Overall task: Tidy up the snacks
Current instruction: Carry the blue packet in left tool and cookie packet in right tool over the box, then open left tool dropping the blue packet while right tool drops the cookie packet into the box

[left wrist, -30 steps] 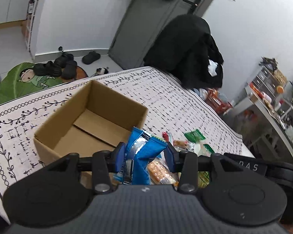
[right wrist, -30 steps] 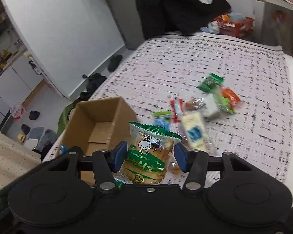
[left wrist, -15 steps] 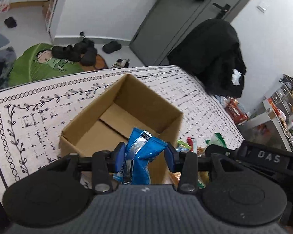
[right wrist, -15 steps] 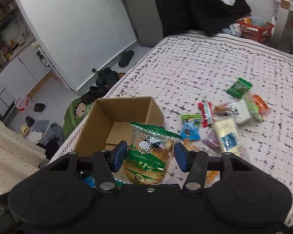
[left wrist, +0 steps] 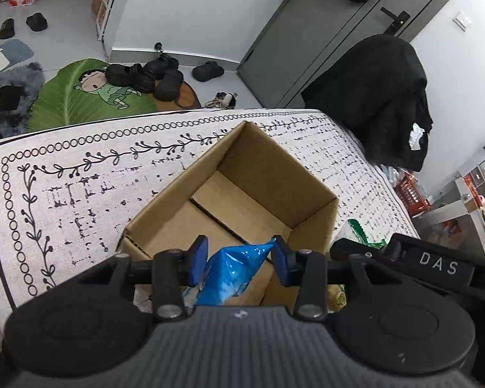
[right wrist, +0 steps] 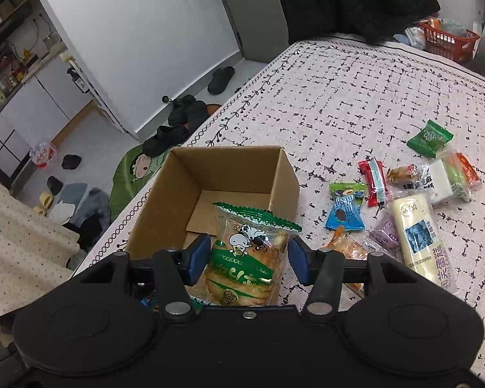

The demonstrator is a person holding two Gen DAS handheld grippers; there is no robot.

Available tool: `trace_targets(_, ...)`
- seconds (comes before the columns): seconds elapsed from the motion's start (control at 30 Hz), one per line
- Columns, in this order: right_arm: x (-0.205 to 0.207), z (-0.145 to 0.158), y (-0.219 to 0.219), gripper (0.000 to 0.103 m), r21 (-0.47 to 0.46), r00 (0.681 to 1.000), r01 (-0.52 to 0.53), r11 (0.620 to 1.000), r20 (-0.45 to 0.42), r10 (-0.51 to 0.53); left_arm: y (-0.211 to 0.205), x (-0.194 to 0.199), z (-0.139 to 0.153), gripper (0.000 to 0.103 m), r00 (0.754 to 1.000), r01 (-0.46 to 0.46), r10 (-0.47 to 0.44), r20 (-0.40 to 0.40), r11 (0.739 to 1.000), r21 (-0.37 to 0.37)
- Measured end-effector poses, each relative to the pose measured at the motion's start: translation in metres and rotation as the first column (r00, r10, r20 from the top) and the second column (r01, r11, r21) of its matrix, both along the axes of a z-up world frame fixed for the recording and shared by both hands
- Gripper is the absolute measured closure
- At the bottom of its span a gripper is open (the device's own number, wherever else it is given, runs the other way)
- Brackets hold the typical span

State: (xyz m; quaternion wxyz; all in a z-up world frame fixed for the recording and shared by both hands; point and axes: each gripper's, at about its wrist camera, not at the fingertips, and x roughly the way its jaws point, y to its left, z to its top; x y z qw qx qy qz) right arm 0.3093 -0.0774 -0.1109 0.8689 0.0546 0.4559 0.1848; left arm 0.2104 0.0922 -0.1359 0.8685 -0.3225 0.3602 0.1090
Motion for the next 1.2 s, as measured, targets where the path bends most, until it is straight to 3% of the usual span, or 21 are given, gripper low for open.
trace_targets(0.23,0.002,-0.003,0.001,0.051,0.013,1.000,-0.017,1.000,0.006,0.017,0.002,-0.002,-0.008,0.050,0.998,-0.042,0.041,-0.047,0.999,-0.011)
trace_targets(0.53,0.005,0.000,0.011,0.049,0.060,0.998,-0.064,0.996,0.004,0.064,-0.005,-0.004,0.003,0.036,0.996,-0.073,0.074,-0.041,0.997,0.030)
trace_targets(0.6,0.006,0.000,0.011,0.046,0.080,0.997,-0.072,0.994,-0.009,0.073,-0.006,-0.006,0.007,0.028,0.995,-0.086,0.087,-0.038,0.996,0.036)
trace_targets(0.73,0.006,0.004,0.001,0.030,0.099,0.999,-0.045,0.994,0.002,0.045,-0.012,-0.008,0.013,0.024,0.994,-0.099,0.102,-0.044,0.993,0.065)
trace_targets(1.07,0.002,0.008,-0.056,0.021,0.068,0.998,0.043,0.997,0.033,-0.045,-0.034,-0.003,0.019,0.018,0.997,-0.032,0.037,-0.075,0.997,0.069)
trace_targets(1.2,-0.001,0.010,-0.075,0.016,0.042,0.997,0.061,0.997,0.048,-0.063,-0.048,-0.002,0.024,0.016,0.997,0.008,0.001,-0.078,0.993,0.116)
